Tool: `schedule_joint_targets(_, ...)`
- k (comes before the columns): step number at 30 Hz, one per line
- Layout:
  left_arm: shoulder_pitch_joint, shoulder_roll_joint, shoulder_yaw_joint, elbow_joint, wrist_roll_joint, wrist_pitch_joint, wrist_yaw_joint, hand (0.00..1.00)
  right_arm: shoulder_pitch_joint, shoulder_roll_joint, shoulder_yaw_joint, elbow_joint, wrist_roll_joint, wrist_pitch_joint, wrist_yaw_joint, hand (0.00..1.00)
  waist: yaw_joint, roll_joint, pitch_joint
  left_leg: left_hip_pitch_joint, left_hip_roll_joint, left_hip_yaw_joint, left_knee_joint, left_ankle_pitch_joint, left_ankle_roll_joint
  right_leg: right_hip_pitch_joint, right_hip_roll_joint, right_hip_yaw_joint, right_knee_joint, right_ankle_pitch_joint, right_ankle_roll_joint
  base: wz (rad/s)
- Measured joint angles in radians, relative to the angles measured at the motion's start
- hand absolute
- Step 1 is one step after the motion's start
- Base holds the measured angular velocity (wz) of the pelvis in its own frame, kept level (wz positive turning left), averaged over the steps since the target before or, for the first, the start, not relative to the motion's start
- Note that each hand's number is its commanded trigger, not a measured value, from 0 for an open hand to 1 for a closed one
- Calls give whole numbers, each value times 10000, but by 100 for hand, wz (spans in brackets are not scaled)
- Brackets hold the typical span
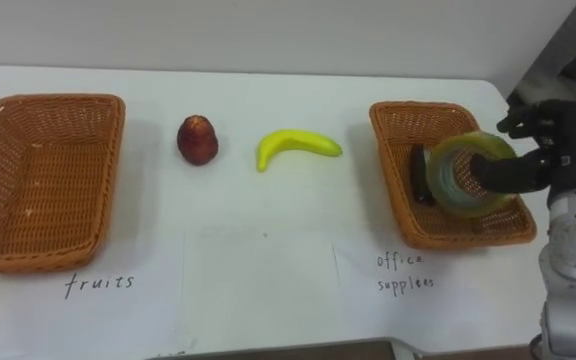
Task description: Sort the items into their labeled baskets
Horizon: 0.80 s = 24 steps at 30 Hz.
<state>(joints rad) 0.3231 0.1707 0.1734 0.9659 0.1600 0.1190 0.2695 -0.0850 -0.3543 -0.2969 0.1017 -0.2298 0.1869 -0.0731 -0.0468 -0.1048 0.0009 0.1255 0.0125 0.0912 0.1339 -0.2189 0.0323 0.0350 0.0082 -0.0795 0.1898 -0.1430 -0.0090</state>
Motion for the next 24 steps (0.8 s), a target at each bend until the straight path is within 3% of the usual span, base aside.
schedule_joint_targets(24, -25, -3, 1, -59, 26, -6, -55, 0, -2, 0, -2, 54, -33, -196, -13, 0, 5, -55, -21, -5, 14, 9, 5, 0, 0, 1, -1, -9, -3, 0, 0, 0)
